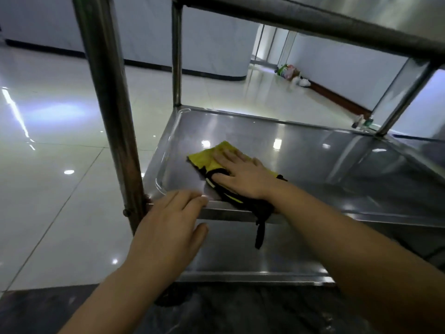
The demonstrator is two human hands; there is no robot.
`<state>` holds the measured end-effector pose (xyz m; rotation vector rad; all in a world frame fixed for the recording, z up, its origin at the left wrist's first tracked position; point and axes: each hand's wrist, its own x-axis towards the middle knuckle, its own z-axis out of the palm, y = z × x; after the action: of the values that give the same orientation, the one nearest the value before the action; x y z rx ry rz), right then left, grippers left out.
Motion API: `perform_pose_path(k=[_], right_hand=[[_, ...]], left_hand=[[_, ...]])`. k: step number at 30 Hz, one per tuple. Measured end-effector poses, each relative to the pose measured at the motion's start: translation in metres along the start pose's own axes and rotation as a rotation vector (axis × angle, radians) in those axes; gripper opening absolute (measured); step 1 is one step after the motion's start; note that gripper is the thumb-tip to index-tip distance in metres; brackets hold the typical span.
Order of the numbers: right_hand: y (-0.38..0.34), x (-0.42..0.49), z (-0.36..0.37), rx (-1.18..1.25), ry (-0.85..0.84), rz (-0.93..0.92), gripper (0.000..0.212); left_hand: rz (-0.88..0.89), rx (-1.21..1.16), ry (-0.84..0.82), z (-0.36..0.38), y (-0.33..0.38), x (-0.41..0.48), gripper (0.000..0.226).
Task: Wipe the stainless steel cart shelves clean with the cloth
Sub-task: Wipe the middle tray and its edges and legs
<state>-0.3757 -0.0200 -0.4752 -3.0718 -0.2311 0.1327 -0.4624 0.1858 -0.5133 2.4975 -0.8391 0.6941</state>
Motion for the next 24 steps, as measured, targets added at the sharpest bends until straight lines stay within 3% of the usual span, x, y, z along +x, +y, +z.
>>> perform_pose_path(k=[7,12,15,19,24], right_hand=[[0.151,-0.077,-0.018,0.056,-0.018,0.571,0.064],[0.195,-0.156,-0.028,0.108,-0.009,0.734,0.049],[0.205,-0.181,-0.018,0.185,0.121,0.835,0.051],[0.204,-0.185,0.011,0.173,0.493,0.996,0.062],[0.221,-0.179,0.028,0.205,0.838,0.924,0.070]], left_hand=[[0.235,-0.008,0.040,0.035,0.040,0.019,0.050],[0.324,-0.114,0.061,0.052,0.064,0.021,0.051],[0.366,-0.180,0.054,0.060,0.080,0.023,0.047],[0.443,-0.231,0.038,0.077,0.102,0.021,0.040],[0.544,-0.208,-0.085,0.113,0.134,0.011,0.033]])
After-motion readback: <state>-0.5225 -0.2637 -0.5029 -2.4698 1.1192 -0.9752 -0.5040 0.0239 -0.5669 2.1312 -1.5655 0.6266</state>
